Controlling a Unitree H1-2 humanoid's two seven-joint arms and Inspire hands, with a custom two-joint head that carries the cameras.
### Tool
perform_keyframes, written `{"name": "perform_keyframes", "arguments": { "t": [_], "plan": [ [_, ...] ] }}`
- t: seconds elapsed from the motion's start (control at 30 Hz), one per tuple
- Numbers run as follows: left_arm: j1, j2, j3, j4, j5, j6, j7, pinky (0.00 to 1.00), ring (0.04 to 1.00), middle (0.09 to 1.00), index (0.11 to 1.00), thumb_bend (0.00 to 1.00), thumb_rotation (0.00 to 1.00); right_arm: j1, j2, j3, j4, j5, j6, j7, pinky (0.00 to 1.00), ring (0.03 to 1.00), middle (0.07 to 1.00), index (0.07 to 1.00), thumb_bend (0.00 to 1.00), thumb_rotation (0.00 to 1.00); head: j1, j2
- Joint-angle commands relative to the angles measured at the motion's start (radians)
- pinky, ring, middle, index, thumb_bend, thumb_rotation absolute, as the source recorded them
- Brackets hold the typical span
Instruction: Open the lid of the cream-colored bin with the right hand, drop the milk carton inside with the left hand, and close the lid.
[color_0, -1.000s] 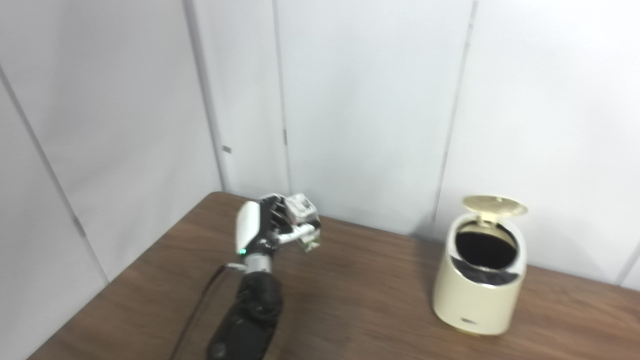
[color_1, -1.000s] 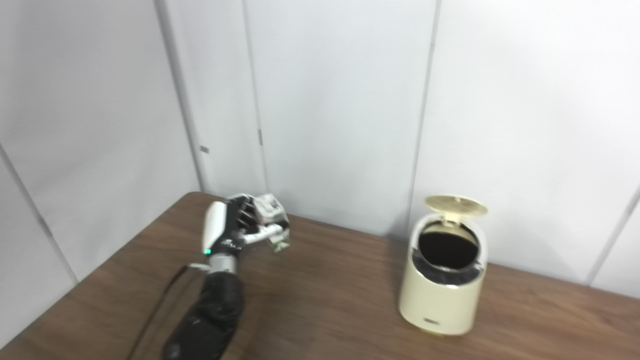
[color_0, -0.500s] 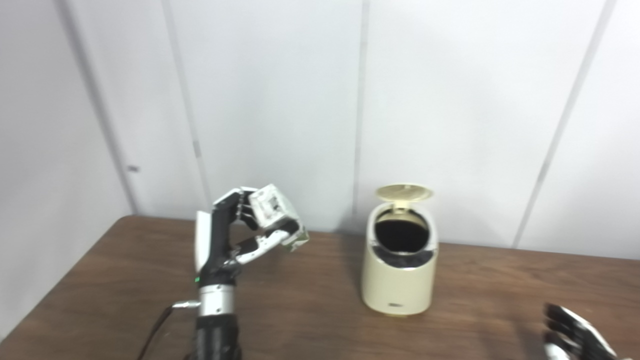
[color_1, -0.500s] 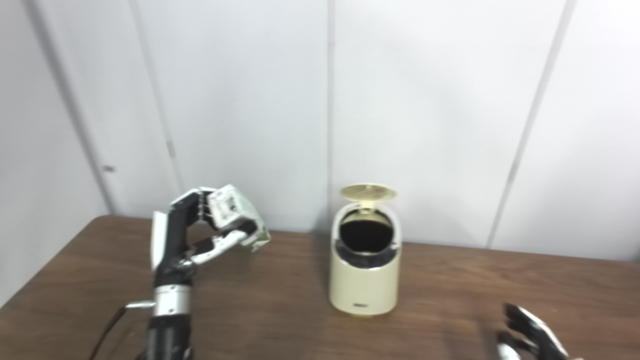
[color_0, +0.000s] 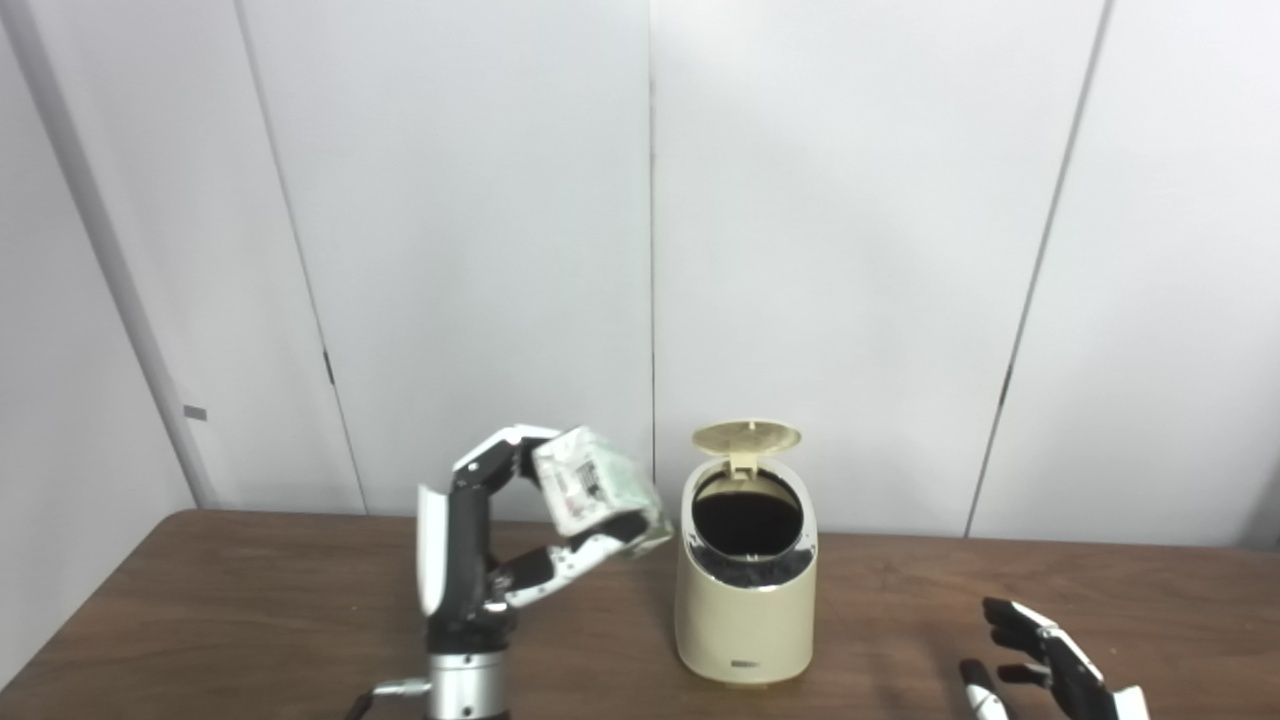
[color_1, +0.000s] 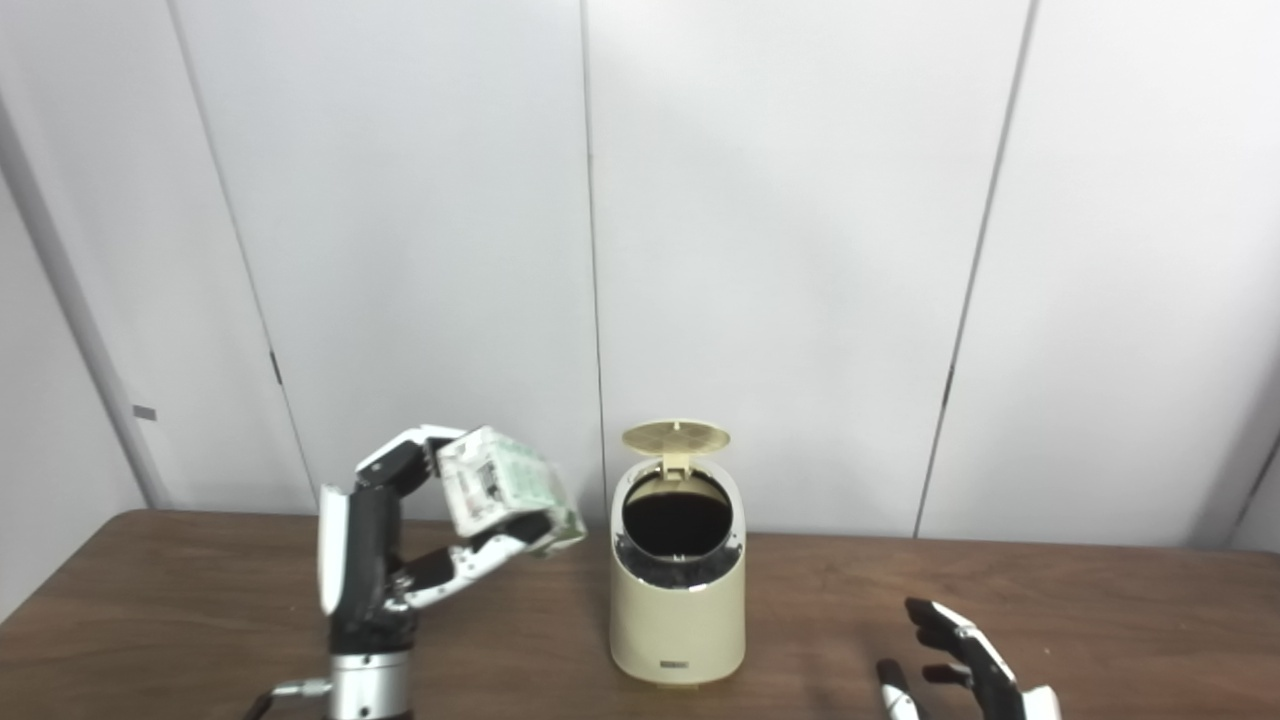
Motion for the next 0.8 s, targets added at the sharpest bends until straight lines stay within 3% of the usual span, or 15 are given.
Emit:
{"name": "perform_keyframes", "arguments": {
  "t": [0.0,0.07,0.17,0.47,0.6,0.7,0.77],
  "plan": [
    [-0.069,0.005,-0.034,0.024,0.014,-0.035,0.051,0.35,0.443,0.471,0.497,0.50,0.00,0.029,0.031,0.021,0.069,-0.008,-0.010,-0.015,0.58,0.730,0.756,0.738,0.12,0.20,-0.001,-0.001],
    [-0.088,0.009,-0.069,0.063,0.017,-0.035,0.088,0.36,0.449,0.471,0.493,0.50,0.00,0.027,0.033,0.020,0.069,-0.002,0.003,-0.012,0.54,0.694,0.746,0.743,0.12,0.17,-0.004,-0.004],
    [-0.118,0.011,-0.123,0.125,0.011,-0.035,0.152,0.34,0.439,0.476,0.494,0.50,0.00,0.024,0.036,0.019,0.073,0.010,0.010,-0.009,0.48,0.645,0.742,0.751,0.13,0.21,-0.014,-0.007],
    [-0.150,0.048,-0.216,0.180,0.003,-0.035,0.262,0.34,0.437,0.478,0.493,0.50,0.00,0.021,0.031,0.026,0.083,0.015,0.001,-0.018,0.52,0.681,0.749,0.750,0.14,0.23,-0.021,-0.009],
    [-0.250,0.061,-0.297,0.372,-0.007,-0.035,0.363,0.39,0.455,0.472,0.488,0.50,0.00,0.033,0.048,0.030,0.067,0.009,0.012,-0.030,0.49,0.662,0.739,0.748,0.15,0.20,-0.068,-0.004],
    [-0.283,0.074,-0.331,0.437,-0.041,-0.035,0.402,0.40,0.460,0.470,0.487,0.50,0.00,0.040,0.054,0.033,0.064,0.014,0.004,-0.033,0.44,0.601,0.716,0.755,0.16,0.17,-0.076,-0.004],
    [-0.303,0.076,-0.350,0.479,-0.060,-0.035,0.425,0.40,0.460,0.470,0.487,0.50,0.00,0.044,0.057,0.035,0.059,0.020,0.002,-0.029,0.47,0.636,0.716,0.753,0.16,0.14,-0.078,-0.004]
  ]
}}
